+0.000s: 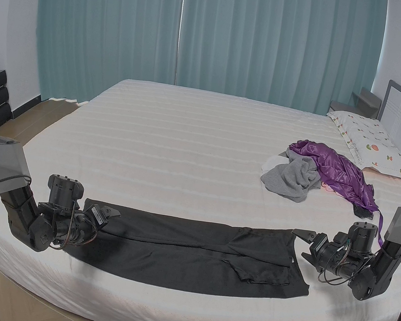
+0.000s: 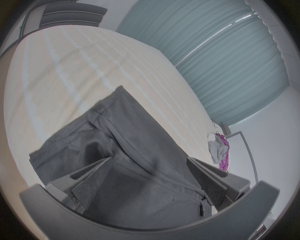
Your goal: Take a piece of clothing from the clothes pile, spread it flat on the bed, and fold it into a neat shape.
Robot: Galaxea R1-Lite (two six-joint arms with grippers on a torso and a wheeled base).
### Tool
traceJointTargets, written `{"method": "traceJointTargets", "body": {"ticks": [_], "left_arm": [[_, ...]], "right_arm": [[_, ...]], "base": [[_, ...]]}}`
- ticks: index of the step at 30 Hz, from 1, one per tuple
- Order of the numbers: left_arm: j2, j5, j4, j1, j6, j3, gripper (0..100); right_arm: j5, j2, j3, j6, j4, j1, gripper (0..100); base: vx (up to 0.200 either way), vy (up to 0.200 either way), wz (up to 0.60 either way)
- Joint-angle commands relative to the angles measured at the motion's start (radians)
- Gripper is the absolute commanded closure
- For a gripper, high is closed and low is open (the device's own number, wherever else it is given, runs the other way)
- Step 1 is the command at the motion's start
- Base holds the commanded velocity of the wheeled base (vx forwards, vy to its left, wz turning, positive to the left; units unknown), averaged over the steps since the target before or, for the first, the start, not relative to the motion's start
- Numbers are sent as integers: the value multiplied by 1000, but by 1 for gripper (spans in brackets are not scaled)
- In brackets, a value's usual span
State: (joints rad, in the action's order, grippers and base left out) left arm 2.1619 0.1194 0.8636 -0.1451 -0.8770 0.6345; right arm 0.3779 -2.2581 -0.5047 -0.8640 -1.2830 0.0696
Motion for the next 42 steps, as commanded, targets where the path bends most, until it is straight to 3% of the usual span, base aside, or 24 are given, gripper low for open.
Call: {"method": "traceJointTargets", "body": {"ticks": [1,15,21,23,27,30,37,42], "left_arm": [[39,-3,26,52,1,8,0],[26,-1,29,145,10,24,0],[26,17,20,222,6,60,0],[18,34,20,236,6,57,0],[18,207,21,286,9,37,0],[19,287,23,300,15,34,0],[50,316,34,297,171,5,0],[70,319,37,280,191,14,0]], "right_arm": [[7,-6,2,0,-2,1,0],[9,-9,17,0,-41,-4,0],[9,-11,15,0,-41,-4,0],[9,-11,15,0,-41,-4,0],[10,-23,14,0,-47,-4,0],[16,-23,17,-1,-50,-4,0],[21,-35,14,-1,-50,-1,0],[21,-37,14,-1,-50,-1,0]], "base": [[0,0,0],[0,0,0],[0,0,0],[0,0,0],[0,0,0],[0,0,0],[0,0,0],[0,0,0]]}}
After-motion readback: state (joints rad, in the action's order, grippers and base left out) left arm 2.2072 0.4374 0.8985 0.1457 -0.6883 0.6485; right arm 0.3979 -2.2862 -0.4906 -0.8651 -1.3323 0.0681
